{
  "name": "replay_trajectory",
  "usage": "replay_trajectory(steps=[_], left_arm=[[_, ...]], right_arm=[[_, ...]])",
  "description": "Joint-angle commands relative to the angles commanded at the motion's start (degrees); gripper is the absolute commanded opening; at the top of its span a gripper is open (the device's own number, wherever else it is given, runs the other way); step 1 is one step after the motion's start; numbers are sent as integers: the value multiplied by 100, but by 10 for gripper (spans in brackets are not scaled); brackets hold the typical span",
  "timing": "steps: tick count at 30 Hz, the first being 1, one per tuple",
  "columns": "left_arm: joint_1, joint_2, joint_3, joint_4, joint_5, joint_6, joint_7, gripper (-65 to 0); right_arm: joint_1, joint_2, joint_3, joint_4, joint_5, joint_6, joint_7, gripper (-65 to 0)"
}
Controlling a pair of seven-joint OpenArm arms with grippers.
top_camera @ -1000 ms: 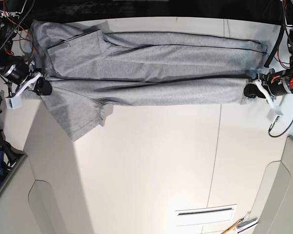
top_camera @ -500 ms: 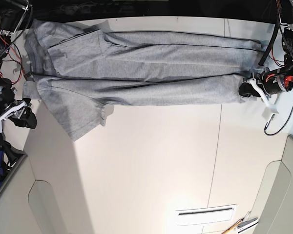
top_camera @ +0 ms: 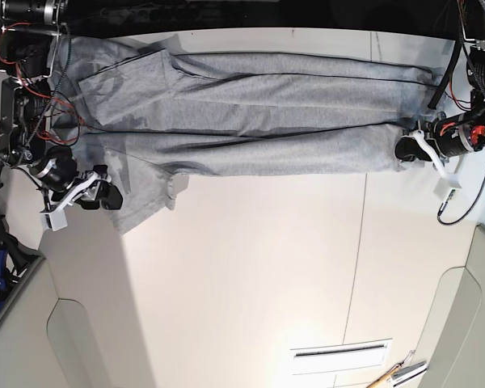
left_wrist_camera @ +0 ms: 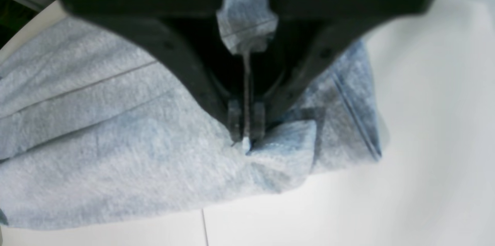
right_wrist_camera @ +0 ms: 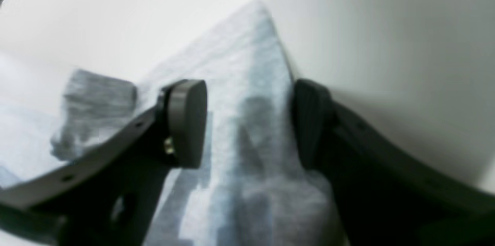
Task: Fold the T-shirt properly
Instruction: 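Release and regrasp the ends of the long folded strip with both grippers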
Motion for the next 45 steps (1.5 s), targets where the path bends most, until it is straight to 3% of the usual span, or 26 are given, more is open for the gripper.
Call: replay_trajectory(steps=[2, 5, 7, 13, 19, 23, 28, 34, 38, 45], left_arm=[[0, 0, 0, 0, 2, 0, 2, -650], [0, 0, 0, 0, 2, 0, 2, -650], [0, 0, 0, 0, 2, 0, 2, -650], [0, 0, 0, 0, 2, 0, 2, -650], [0, -4, 0, 2, -2, 0, 9, -650], [0, -68, 0, 9, 2, 0, 109, -650], [2, -201, 0, 120, -4, 0, 236, -650], [20, -227, 0, 511, -55, 0, 732, -650], [20, -227, 0, 645, -42, 0, 966, -650], [20, -225, 0, 649, -46, 0, 1263, -650]], right_arm=[[0, -125, 0, 4, -2, 2, 0, -366], [0, -267, 0, 7, 0, 2, 0, -560], [2, -319, 2, 13, 0, 2, 0, -650], [-4, -321, 2, 260, 4, 2, -98, -650], [-127, -304, 55, 1392, 428, 17, -1010, -650], [-553, -304, 317, 2514, 671, 17, -1366, -650], [-1370, -304, 758, 3622, 1043, 22, -1530, -650], [-2208, -306, 1362, 4419, 1410, 63, -1648, -650], [-2632, -304, 1751, 4669, 1615, 66, -1725, -650], [-3268, -308, 1799, 4660, 1558, 61, -1781, -650]])
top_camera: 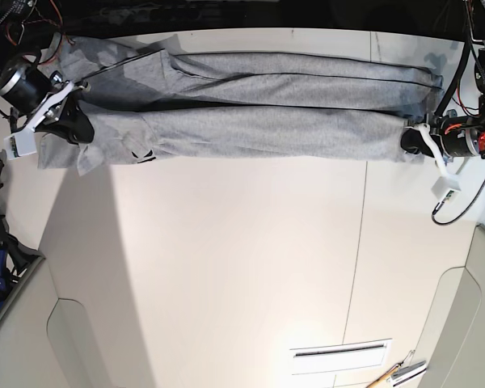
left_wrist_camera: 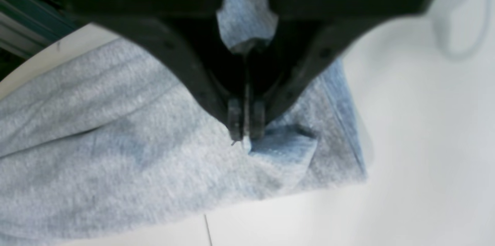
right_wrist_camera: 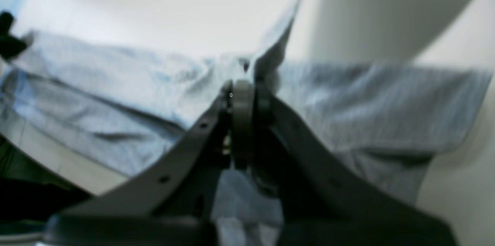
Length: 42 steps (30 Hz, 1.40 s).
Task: Fold the T-shirt properly
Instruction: 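Release and regrasp the ends of the long folded strip with both grippers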
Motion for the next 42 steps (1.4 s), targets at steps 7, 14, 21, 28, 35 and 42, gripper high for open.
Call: replay_trajectory(steps=[7, 14, 21, 28, 35, 42], left_arm=[[223, 0, 0, 0, -7, 0, 94, -650], [358, -4, -2, 0, -109, 0, 70, -536], [361, 2, -1067, 2, -1185, 0, 68, -471], [833, 7, -2315, 2, -1794, 0, 245, -333], [1604, 284, -2457, -2, -651, 0, -597, -221], [1727, 623, -2492, -13, -157, 0, -1005, -203]], right_arm=[[-227, -2, 0, -291, -426, -68, -2, -590], [-190, 0, 22, -483, -284, -90, 0, -383], [-160, -2, 127, -407, 9, -85, 4, -383], [203, -20, 127, -407, 9, -85, 22, -383], [579, -17, 125, -407, -13, -83, 22, -383], [579, -17, 125, -409, -4, -83, 22, -383]])
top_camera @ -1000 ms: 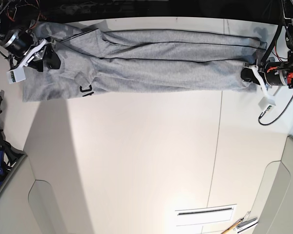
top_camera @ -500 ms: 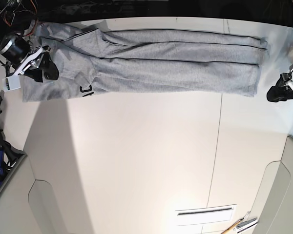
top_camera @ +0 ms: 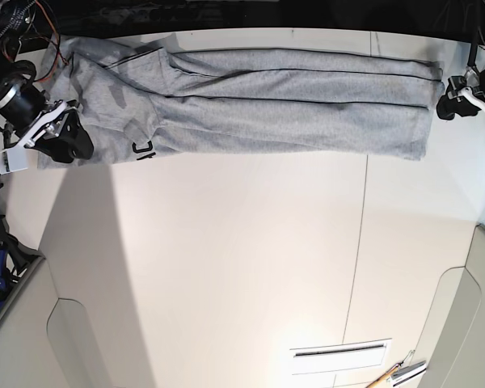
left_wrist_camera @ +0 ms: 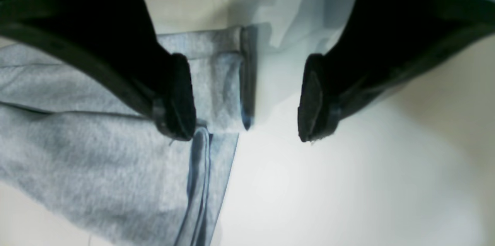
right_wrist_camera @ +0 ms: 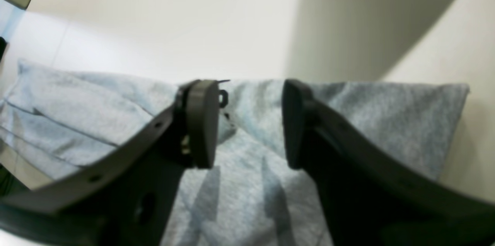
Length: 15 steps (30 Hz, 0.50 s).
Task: Fold the T-shirt properly
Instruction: 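Release and regrasp the ends of the long folded strip with both grippers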
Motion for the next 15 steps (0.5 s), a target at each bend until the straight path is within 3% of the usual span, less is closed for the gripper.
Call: replay_trajectory(steps=[5, 11, 15], left_arm=[[0, 334, 2, 0, -122, 0, -13, -203], [-17, 387, 7, -369, -129, 0, -297, -202], [-15, 492, 7, -487, -317, 0, -256, -202]], right_arm=[[0, 0, 0, 0, 116, 0, 0, -383], [0, 0, 0, 0, 144, 0, -24, -383], [0, 0, 0, 0, 155, 0, -24, -383]])
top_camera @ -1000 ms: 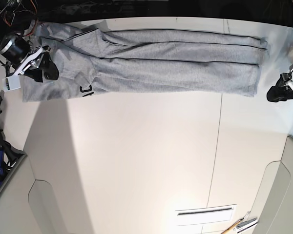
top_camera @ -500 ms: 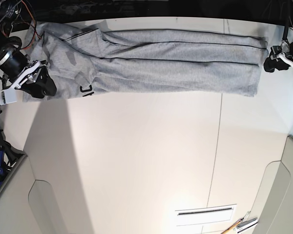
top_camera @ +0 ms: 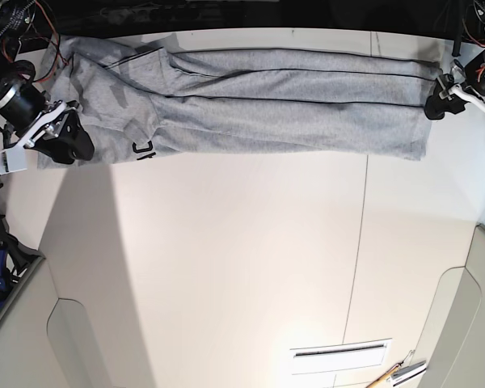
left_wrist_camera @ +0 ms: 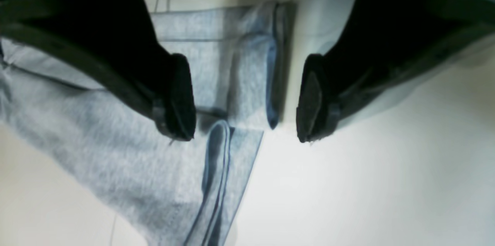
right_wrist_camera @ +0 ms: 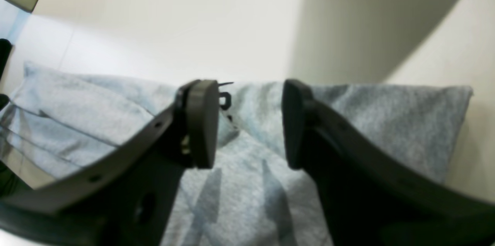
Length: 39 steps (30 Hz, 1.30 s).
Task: Fold the T-shirt properly
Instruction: 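Release and regrasp the ends of the long folded strip with both grippers, then lift the strip end with the left gripper and fold it toward the right gripper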
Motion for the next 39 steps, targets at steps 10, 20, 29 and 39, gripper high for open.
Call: replay_trajectory(steps=[10, 20, 29, 39], left_arm=[[0, 79, 146, 0, -634, 0, 304, -203], [-2, 76, 782, 0, -616, 0, 149, -327], [-280, 74, 772, 9, -485, 0, 136, -650], [-997, -57, 649, 17, 48, 0, 133, -650]], right_arm=[[0, 0, 0, 0, 11, 0, -20, -383], [-2, 0, 0, 0, 48, 0, -66, -383], [0, 0, 0, 0, 50, 0, -61, -383], [0, 2, 2, 0, 28, 0, -59, -383]])
